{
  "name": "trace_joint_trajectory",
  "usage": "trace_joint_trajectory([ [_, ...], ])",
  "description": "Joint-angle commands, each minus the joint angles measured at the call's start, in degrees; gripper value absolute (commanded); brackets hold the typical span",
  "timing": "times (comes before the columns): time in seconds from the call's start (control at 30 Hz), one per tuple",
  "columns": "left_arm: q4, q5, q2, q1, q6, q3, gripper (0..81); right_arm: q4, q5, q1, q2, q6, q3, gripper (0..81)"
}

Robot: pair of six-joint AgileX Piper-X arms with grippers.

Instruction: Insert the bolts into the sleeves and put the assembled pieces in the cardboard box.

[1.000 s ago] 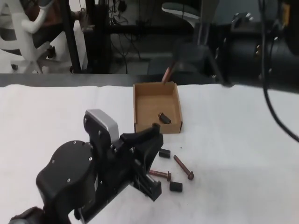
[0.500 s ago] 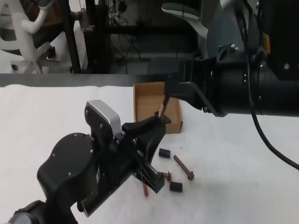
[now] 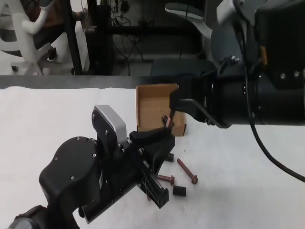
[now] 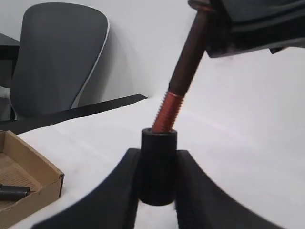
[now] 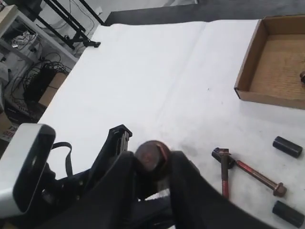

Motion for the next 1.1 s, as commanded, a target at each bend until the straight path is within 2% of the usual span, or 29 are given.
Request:
trace_joint_trajectory([
  [0.0,-3.31,4.21,0.00,-0.07,1.90,-0.67,1.8,1.18,-0.51,0.10,0.10,-0.52,-0.21,0.4],
  [0.17,-3.31,4.45,0.00,-0.07,1.90,-0.67,1.8,2.61,-0.63,0.10,0.10,-0.52,-0.21,0.4],
  [0.43,-3.31,9.35,0.00,-0.07,1.90,-0.67,1.8,7.50,-1.70,0.10,1.25,-0.52,-0.21,0.4],
  [0.63,-3.42,9.33,0.00,-0.07,1.70,-0.67,1.8,9.44,-8.02,0.10,4.54,0.37,-0.21,0.7],
  [0.7,-3.72,9.33,0.00,-0.07,1.70,-0.67,1.8,9.46,-10.36,0.10,5.55,0.73,-0.21,8.5],
  [0.83,-3.77,9.33,0.00,-0.07,1.70,-0.67,1.8,9.46,-10.20,0.10,6.29,1.01,-0.21,35.6],
  [0.9,-3.77,9.33,0.00,-0.07,1.70,-0.67,1.8,9.86,-10.21,0.10,6.28,1.01,-0.21,45.1],
  [0.97,-3.77,9.33,0.00,-0.07,1.70,-0.67,1.8,10.94,-12.05,0.10,5.92,1.01,-0.54,48.7],
  [1.07,-3.74,7.20,0.00,0.31,1.45,-0.67,1.8,13.31,-12.76,0.10,4.28,-0.04,-1.11,48.7],
])
